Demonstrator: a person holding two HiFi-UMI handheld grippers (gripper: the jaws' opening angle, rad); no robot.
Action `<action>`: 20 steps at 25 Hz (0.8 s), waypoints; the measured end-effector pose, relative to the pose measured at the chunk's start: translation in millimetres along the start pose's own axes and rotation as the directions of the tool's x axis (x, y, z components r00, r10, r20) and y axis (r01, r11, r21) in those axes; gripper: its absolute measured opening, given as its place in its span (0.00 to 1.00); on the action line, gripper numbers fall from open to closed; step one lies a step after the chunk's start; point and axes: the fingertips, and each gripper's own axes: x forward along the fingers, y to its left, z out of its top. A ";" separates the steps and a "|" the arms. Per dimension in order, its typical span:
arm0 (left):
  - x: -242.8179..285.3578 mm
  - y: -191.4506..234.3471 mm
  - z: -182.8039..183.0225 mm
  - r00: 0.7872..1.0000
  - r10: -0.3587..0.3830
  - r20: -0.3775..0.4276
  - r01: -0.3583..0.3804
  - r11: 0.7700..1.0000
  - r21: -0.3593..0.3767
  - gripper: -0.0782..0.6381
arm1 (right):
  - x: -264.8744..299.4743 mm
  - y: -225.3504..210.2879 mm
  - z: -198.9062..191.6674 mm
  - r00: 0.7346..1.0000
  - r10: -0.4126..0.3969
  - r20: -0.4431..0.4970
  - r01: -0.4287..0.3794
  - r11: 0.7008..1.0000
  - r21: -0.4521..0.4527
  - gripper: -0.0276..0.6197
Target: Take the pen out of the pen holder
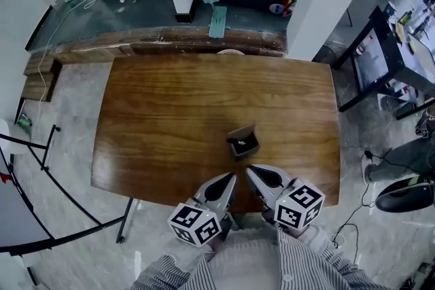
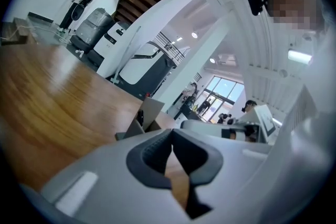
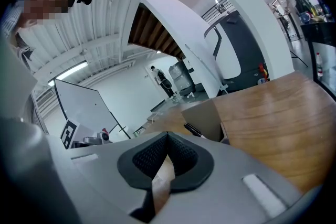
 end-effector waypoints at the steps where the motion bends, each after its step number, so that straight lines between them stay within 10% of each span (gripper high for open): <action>1: 1.3 -0.2 -0.5 1.000 -0.009 -0.008 0.009 1.000 -0.002 0.12 | 0.5 -0.6 0.1 1.000 -0.006 -0.001 0.006 1.000 -0.002 0.04; 20: 20.7 23.8 -2.1 0.995 -0.096 -0.020 0.093 0.990 -0.104 0.12 | 38.8 -29.3 5.5 0.991 -0.112 -0.070 0.101 0.986 -0.134 0.04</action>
